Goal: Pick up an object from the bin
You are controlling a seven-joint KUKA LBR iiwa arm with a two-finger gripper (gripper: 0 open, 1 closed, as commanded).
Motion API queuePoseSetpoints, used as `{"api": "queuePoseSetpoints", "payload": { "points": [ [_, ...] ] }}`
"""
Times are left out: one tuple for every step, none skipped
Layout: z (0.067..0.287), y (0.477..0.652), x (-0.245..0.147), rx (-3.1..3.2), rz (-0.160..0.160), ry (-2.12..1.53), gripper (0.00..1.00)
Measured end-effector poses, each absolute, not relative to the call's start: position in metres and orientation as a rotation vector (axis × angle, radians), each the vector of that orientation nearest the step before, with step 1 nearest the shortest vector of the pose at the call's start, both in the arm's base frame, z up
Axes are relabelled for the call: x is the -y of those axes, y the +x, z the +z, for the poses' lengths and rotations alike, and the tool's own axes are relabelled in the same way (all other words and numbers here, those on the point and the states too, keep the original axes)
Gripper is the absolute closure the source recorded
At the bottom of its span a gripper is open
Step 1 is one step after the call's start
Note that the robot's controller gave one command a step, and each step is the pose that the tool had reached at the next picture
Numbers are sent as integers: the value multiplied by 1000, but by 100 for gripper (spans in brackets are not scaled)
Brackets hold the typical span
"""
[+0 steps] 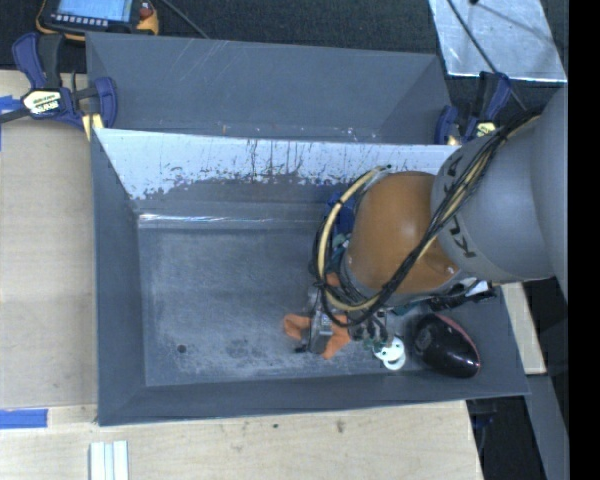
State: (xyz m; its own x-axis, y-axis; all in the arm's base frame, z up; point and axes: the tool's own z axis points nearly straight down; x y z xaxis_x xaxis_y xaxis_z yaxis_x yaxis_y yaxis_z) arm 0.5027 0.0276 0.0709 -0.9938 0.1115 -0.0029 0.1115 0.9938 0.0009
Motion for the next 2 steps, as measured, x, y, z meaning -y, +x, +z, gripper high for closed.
{"api": "queuePoseSetpoints", "payload": {
  "points": [
    [72,503,-28,-3133,1,175,100],
    [77,502,-27,-3137,1,176,100]
  ]
}}
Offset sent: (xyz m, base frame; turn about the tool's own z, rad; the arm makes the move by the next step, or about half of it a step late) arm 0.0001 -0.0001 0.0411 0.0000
